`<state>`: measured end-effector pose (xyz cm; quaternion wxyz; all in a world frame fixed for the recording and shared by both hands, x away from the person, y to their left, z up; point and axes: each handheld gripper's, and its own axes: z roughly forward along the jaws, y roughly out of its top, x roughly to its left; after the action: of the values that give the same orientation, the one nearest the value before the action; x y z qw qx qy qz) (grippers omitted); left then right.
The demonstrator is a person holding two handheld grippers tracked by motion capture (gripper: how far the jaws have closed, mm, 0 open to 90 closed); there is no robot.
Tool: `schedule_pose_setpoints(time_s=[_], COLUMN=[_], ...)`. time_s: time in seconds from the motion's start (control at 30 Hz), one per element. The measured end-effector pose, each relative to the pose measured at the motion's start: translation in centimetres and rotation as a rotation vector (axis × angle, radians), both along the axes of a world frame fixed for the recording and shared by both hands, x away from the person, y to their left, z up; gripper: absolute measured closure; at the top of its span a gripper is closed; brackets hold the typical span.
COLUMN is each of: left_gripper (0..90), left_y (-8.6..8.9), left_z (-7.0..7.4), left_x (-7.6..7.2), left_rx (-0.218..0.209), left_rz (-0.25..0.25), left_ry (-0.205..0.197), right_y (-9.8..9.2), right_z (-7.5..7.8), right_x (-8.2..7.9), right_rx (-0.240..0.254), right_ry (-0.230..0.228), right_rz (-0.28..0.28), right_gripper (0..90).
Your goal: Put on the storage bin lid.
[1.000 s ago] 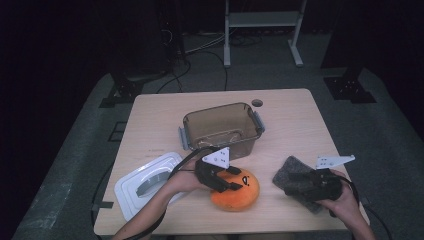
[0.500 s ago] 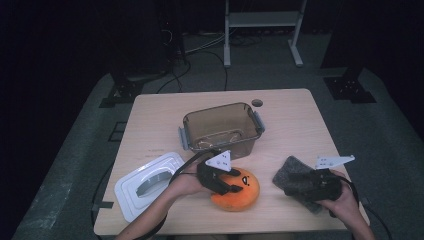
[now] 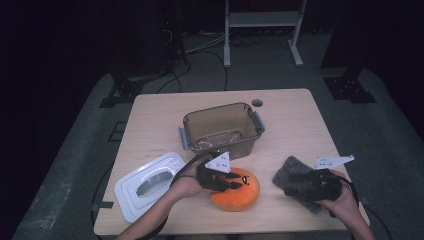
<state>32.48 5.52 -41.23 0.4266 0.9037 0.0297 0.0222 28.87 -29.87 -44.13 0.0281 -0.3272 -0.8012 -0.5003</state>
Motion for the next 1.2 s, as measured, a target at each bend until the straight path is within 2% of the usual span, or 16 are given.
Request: schedule_pose_setpoints(time_s=[0.2, 0.43, 0.57, 0.8, 0.87, 1.2], left_gripper=[73.8, 76.3, 77.4, 78.2, 78.2, 78.1], left_y=[0.2, 0.3, 0.4, 0.6, 0.6, 1.1], left_z=[0.4, 0.9, 1.0, 1.5, 1.7, 3.5], left_x=[-0.1, -0.4, -0.3, -0.5, -0.5, -0.5], left_rx=[-0.033, -0.052, -0.057, -0.074, -0.088, -0.131], left_rz=[-0.003, -0.012, -0.015, -0.015, -0.002, 0.009], left_ry=[0.02, 0.007, 0.019, 0.016, 0.019, 0.014], right_y=[-0.1, -0.2, -0.2, -0.2, -0.2, -0.3], right_z=[0.0, 0.1, 0.1, 0.1, 0.1, 0.1], right_x=[0.0, -0.1, -0.1, -0.1, -0.1, 0.0], right_rx=[0.002, 0.002, 0.002, 0.002, 0.002, 0.005], right_ry=[-0.003, -0.006, -0.006, -0.009, -0.01, -0.009], right_rz=[-0.003, -0.004, -0.004, -0.004, -0.005, -0.008], right_gripper=[30.0, 30.0, 30.0, 30.0, 30.0, 30.0])
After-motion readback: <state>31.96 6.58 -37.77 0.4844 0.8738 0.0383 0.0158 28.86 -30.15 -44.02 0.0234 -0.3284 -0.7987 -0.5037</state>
